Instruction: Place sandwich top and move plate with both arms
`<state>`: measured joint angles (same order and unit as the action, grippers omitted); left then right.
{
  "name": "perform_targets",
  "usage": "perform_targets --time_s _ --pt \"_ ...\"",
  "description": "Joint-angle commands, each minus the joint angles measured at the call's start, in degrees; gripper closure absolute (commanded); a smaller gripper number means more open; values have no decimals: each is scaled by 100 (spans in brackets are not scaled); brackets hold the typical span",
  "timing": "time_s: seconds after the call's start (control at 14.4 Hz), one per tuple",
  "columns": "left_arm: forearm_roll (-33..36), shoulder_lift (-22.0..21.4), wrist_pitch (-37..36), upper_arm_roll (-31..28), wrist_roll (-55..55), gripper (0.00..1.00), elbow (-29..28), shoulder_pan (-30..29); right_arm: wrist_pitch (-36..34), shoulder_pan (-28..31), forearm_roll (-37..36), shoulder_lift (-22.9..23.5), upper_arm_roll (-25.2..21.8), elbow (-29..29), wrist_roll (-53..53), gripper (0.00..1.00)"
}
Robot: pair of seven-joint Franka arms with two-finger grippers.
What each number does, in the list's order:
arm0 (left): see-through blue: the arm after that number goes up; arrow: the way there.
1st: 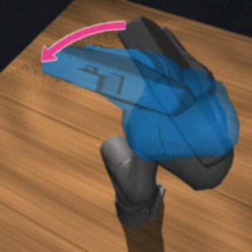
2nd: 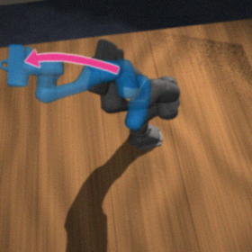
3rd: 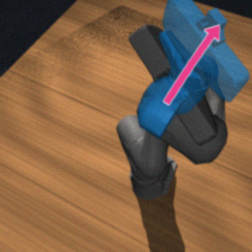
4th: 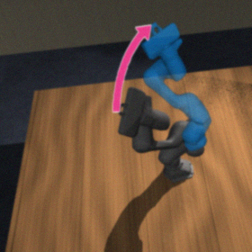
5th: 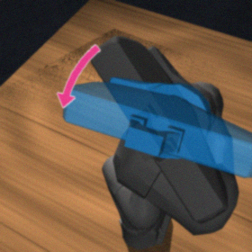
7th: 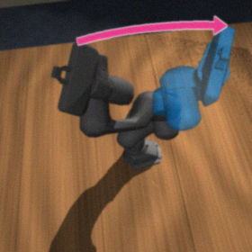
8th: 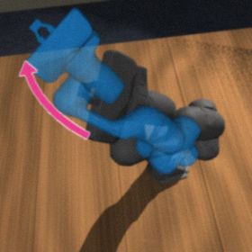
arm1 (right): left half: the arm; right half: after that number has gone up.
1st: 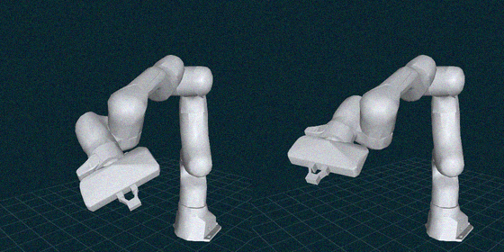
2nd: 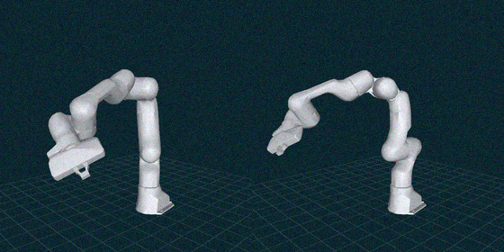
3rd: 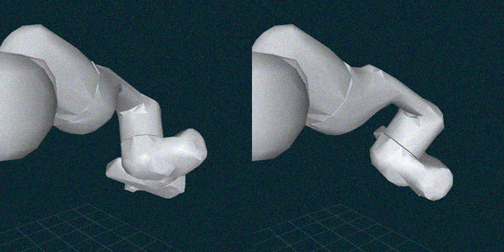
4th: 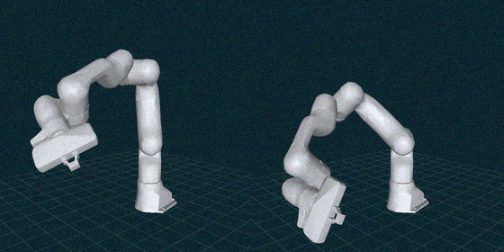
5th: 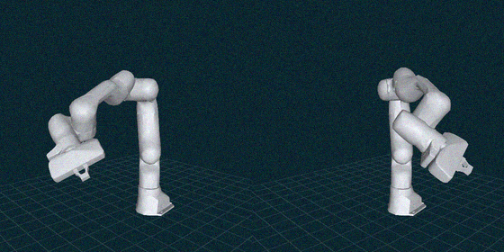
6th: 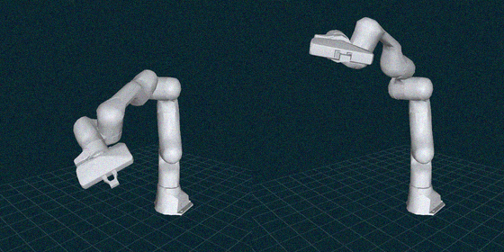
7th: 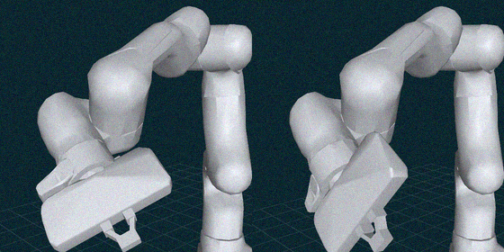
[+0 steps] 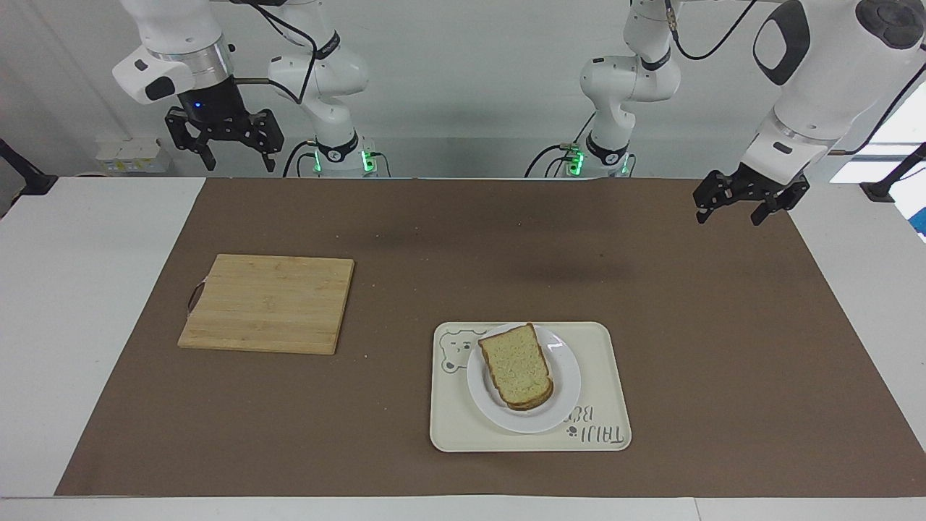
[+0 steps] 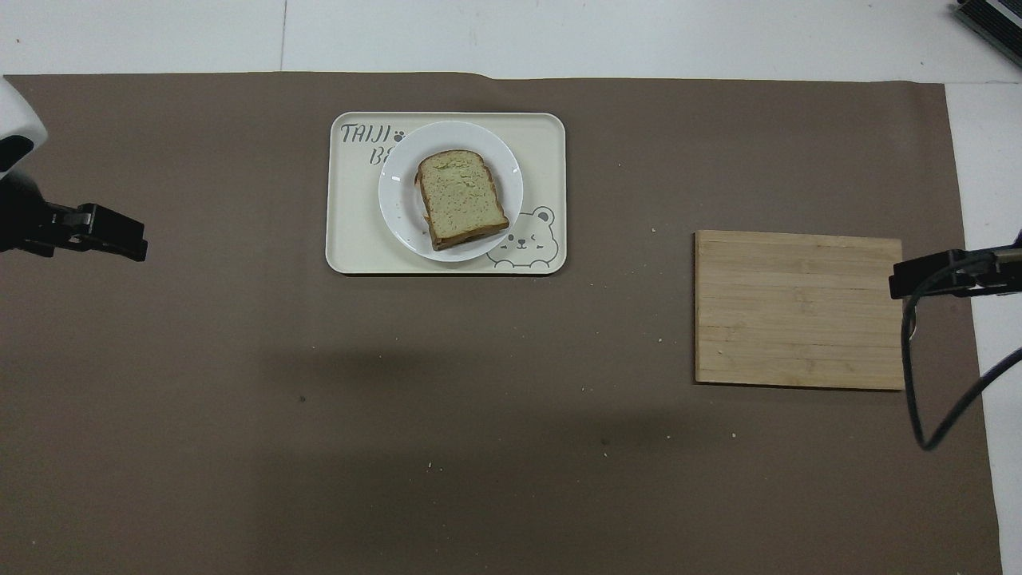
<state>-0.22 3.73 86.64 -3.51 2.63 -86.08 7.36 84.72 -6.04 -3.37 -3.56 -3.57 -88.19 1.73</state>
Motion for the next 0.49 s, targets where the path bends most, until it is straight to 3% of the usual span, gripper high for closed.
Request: perform_targets --time_s 0.0,0.42 --pt "119 -30 -532 -1 114 0 345 29 -122 42 12 22 15 91 -199 0" --pt "-57 -127 -534 16 106 0 346 29 -105 51 12 -13 6 47 -296 0"
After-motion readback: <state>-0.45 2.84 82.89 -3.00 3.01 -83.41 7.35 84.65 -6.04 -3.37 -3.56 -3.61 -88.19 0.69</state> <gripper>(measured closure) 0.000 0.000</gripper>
